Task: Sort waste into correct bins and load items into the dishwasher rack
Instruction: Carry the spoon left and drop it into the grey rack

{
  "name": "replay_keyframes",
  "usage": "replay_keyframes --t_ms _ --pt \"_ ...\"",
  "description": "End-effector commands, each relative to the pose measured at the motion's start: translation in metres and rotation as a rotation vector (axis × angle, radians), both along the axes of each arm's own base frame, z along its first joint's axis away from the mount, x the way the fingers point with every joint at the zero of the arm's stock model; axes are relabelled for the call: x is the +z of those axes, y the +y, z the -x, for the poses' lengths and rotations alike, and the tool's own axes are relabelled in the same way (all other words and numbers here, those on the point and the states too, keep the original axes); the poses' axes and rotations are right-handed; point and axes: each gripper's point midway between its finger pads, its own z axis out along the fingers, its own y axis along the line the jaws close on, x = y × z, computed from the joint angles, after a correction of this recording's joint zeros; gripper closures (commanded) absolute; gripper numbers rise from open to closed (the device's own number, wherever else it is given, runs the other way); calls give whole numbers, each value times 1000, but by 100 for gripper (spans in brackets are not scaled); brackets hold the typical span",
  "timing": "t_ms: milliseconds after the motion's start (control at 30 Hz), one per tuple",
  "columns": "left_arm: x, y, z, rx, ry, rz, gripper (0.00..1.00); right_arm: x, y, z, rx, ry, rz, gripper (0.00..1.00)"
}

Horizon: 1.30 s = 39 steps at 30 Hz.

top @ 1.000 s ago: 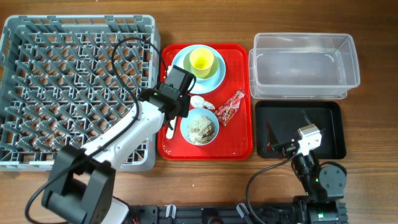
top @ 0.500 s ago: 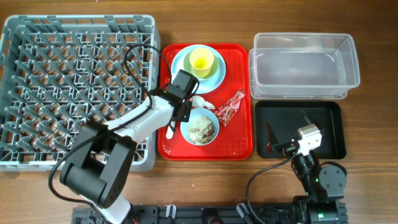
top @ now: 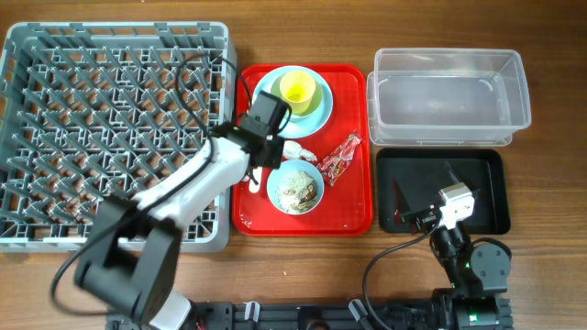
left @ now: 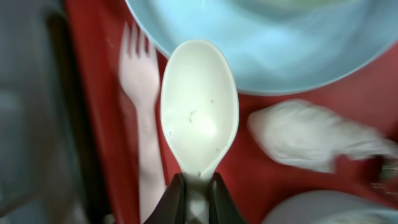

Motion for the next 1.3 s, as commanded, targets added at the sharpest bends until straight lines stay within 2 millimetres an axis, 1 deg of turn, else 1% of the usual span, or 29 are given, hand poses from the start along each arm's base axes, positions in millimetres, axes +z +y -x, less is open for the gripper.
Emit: replay_keyframes --t_ms 0,33,67,100,133,200,267,333,367,400,433,500,567,600,833,867,933,967,1000,1033,1100,1133,1267 --pt "92 2 -22 24 -220 56 96 2 0 0 -1 -8 -5 0" --pt "114 17 -25 61 -283 47 96 2 0 0 -1 -8 -5 0" --pt "122 24 -25 62 -304 42 96 2 0 0 -1 -8 -5 0" --pt "134 45 -28 106 -331 32 96 2 0 0 -1 -8 -5 0" --pt "138 61 -31 122 -342 14 96 2 0 0 -1 -8 -5 0" --pt "139 93 -39 117 -348 -60 96 2 0 0 -1 -8 -5 0" --pt "134 130 -49 143 -343 -140 96 2 0 0 -1 -8 -5 0" --pt "127 156 -57 204 -331 -158 96 2 0 0 -1 -8 -4 0" --pt "120 173 -60 246 -316 -167 96 2 0 0 -1 -8 -5 0" --pt "114 184 -62 271 -304 -174 96 2 0 0 -1 -8 -5 0" --pt "100 198 -64 255 -266 -210 96 2 0 0 -1 -8 -5 0" --pt "83 209 -65 204 -211 -260 96 2 0 0 -1 -8 -5 0" --pt "68 214 -67 170 -172 -289 96 2 0 0 -1 -8 -5 0" --pt "65 216 -68 175 -167 -288 96 2 0 0 -1 -8 -5 0" --pt "67 217 -71 185 -184 -284 96 2 0 0 -1 -8 -5 0" --pt "71 217 -70 187 -190 -283 96 2 0 0 -1 -8 -5 0" --pt "96 216 -67 278 -261 -228 96 2 0 0 -1 -8 -5 0" --pt "105 214 -66 304 -284 -198 96 2 0 0 -1 -8 -5 0" --pt "109 207 -63 293 -290 -150 96 2 0 0 -1 -8 -5 0" --pt "108 189 -56 255 -259 -51 96 2 0 0 -1 -8 -5 0" --pt "98 185 -51 281 -216 -27 96 2 0 0 -1 -8 -5 0" --pt "94 179 -47 265 -193 -17 96 2 0 0 -1 -8 -5 0" --pt "90 162 -45 223 -177 -4 96 2 0 0 -1 -8 -5 0"
